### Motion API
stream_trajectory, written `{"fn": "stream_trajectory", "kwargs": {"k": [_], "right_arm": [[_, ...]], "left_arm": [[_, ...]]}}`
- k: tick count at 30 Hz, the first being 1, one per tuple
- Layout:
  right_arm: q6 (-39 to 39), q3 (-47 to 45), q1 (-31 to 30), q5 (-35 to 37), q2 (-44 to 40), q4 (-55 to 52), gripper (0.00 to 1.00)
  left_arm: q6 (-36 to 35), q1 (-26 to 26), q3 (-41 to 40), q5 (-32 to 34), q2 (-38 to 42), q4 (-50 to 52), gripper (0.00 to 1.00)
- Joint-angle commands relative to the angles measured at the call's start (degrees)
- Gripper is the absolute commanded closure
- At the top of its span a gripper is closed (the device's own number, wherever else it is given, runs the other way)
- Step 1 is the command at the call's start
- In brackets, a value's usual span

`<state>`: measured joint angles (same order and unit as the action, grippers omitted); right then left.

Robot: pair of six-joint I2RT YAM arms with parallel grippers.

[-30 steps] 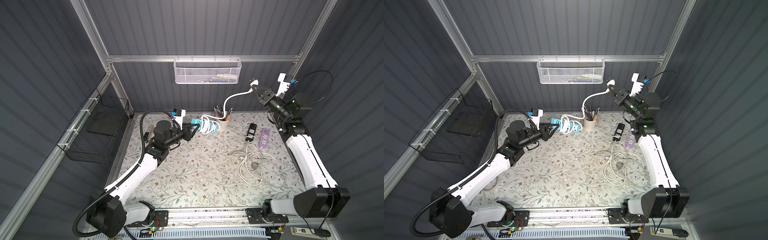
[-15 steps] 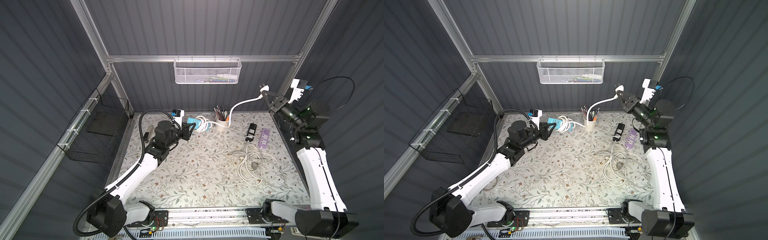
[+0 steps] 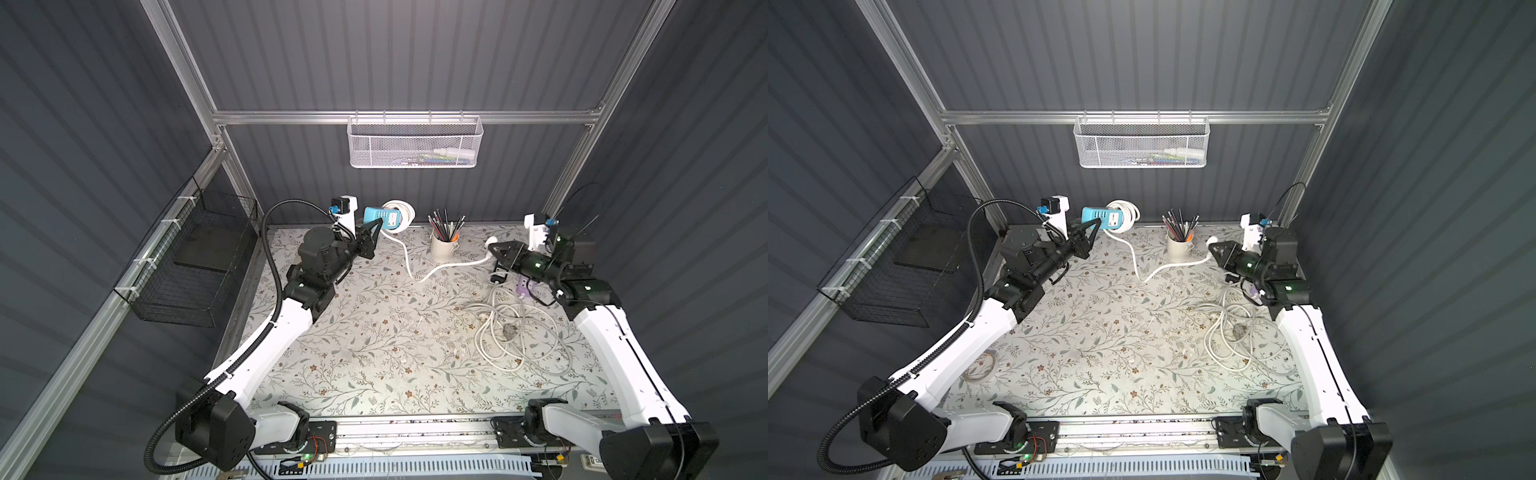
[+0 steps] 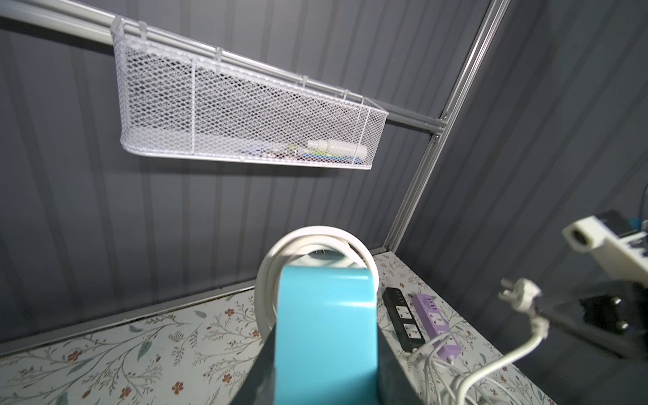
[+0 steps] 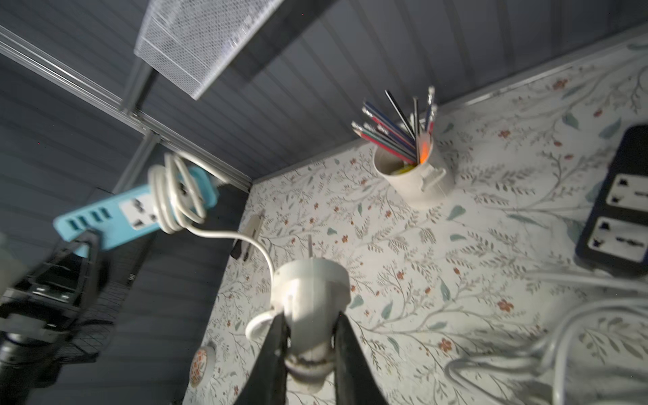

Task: Unwrap the cord wrapped around the power strip
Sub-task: Unwrap the power cord from the power strip.

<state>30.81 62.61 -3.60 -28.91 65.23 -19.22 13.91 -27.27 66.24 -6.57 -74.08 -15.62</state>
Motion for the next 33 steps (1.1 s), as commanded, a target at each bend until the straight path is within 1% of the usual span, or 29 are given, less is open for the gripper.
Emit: {"fn": "stream_trajectory", "kwargs": {"k": [1,8,12,13,18,22,26,28,29,31,32,33], "right_arm": [[-1.9,-3.4,-1.7,4.7,1.2,-0.8,1.0],[-0.4,-8.3,-4.3,8.0,10.6,6.7,1.0],[0.0,-7.8,-6.8,9.0,16.0,9.1,1.0],[0.0,-7.5,-7.5,11.4,17.2,9.3,1.0],[1.0,-7.0,-11.7,14.5,23.4,11.5,1.0],[3.1,-8.1,-12.3,15.8,26.9,13.9,1.0],[4.6,-8.0,-12.1,19.7,29.6,13.2,1.0],[5.5,-7.9,-11.7,19.6,30.7,13.2,1.0],[6.0,-7.8,-11.7,19.4,31.2,13.1,0.99],[7.1,-8.4,-11.6,18.8,31.9,14.0,0.84],[7.4,-8.7,-11.6,18.1,32.2,14.7,0.79],[7.8,-9.4,-11.6,17.3,32.3,15.9,0.71]], "left_arm": [[-0.8,0.1,4.5,-2.5,0.1,-5.7,1.0],[-0.1,0.1,7.5,-5.1,0.3,-6.1,1.0],[0.2,0.1,8.1,-5.4,1.1,-6.8,1.0],[0.4,0.1,8.0,-5.5,1.3,-7.1,1.0],[2.3,0.1,8.0,-7.6,1.7,-9.0,1.0],[3.0,0.1,8.0,-9.6,1.7,-9.0,1.0],[3.1,0.1,8.3,-10.8,1.5,-8.1,1.0],[2.9,0.1,8.5,-11.5,1.4,-7.5,1.0],[2.9,0.1,8.6,-11.9,1.2,-7.0,1.0],[3.2,0.1,8.7,-12.6,0.8,-6.8,1.0],[3.6,0.1,8.6,-13.9,0.5,-7.0,1.0],[4.1,0.1,8.3,-14.2,0.3,-7.2,1.0]]}}
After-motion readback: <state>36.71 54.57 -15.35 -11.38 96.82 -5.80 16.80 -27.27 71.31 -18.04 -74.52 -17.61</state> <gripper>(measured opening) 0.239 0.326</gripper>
